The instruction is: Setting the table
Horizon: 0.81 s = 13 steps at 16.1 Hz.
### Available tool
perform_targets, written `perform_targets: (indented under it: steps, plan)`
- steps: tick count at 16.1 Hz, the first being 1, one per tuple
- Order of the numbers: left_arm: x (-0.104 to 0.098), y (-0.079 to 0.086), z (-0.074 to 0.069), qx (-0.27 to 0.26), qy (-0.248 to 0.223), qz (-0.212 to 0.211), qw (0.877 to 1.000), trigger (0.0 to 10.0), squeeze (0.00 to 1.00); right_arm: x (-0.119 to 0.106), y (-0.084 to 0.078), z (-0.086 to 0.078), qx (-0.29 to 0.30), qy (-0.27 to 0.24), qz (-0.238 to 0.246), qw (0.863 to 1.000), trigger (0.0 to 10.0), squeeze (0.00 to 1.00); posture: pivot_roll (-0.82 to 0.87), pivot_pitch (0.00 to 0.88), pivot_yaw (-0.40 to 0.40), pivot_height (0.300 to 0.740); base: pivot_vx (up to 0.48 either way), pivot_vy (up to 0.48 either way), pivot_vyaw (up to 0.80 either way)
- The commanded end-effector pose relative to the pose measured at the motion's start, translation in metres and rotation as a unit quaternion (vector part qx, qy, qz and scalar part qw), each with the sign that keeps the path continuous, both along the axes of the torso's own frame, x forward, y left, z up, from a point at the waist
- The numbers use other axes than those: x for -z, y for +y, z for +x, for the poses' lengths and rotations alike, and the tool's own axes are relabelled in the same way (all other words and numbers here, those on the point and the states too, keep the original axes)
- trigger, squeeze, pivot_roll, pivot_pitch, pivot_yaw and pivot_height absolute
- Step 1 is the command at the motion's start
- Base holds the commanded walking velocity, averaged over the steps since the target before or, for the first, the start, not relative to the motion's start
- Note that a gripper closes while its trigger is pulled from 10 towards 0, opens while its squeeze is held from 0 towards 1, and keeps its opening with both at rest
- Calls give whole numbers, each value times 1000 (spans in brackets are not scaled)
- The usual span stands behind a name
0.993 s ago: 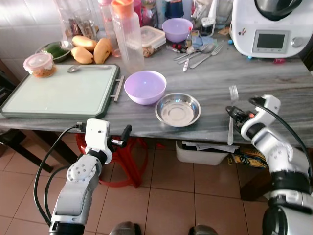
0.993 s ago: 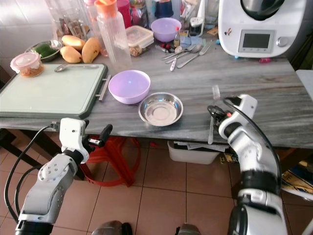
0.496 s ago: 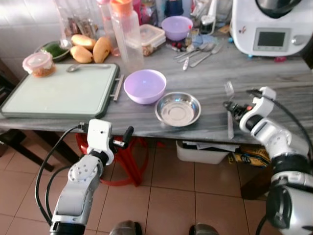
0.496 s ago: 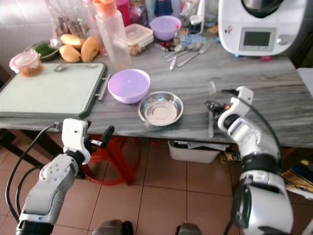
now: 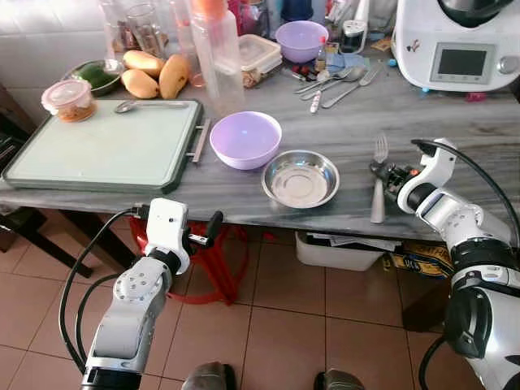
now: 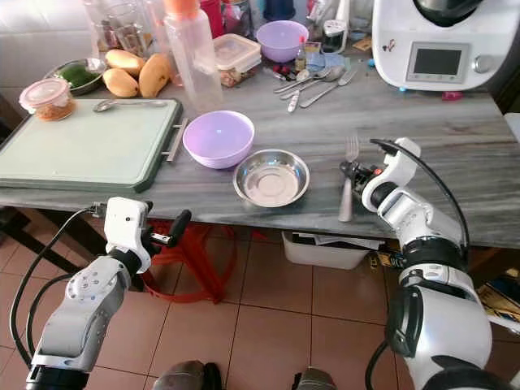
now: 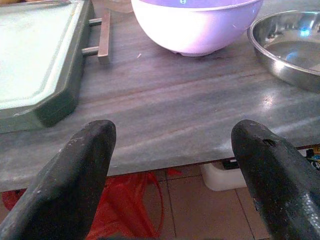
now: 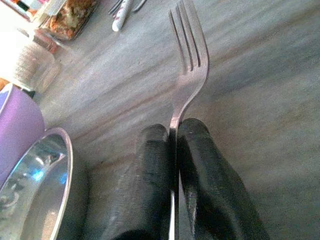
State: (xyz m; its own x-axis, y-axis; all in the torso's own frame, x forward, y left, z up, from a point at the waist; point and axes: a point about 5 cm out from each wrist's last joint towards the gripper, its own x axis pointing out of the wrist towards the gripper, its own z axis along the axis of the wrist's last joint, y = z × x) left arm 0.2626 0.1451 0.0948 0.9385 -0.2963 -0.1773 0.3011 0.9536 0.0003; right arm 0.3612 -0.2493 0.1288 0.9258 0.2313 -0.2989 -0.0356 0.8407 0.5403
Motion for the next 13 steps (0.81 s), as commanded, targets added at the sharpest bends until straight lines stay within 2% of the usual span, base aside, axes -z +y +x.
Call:
perform_targets:
  steps: [1, 10, 11, 12, 13]
  plan:
    - [-1, 2, 1, -3, 0, 10, 1000, 10000, 0, 8, 4, -1, -7, 20, -3, 1000, 10000, 1000, 24, 57, 102, 740, 0, 0, 0]
    - [1, -3, 3, -3, 1, 8, 1000, 10000, 0, 16, -7, -9, -9, 47, -21, 999, 10000, 1000, 7, 36, 88, 740, 0, 0, 0]
    - [2, -3, 4, -4, 2, 8, 1000, 10000, 0, 16, -7, -9, -11, 50, -33, 998, 10000, 1000, 6, 34, 85, 740, 0, 0, 0]
    - [2, -3, 4, -4, 2, 7, 1000, 10000, 0, 15, -9, -9, -7, 41, -86, 995, 10000, 1000, 4, 32, 84, 740, 0, 0, 0]
    - [2, -3, 4, -5, 2, 7, 1000, 10000, 0, 12, -9, -7, -3, 33, -112, 993, 10000, 1000, 2, 29, 82, 740, 0, 0, 0]
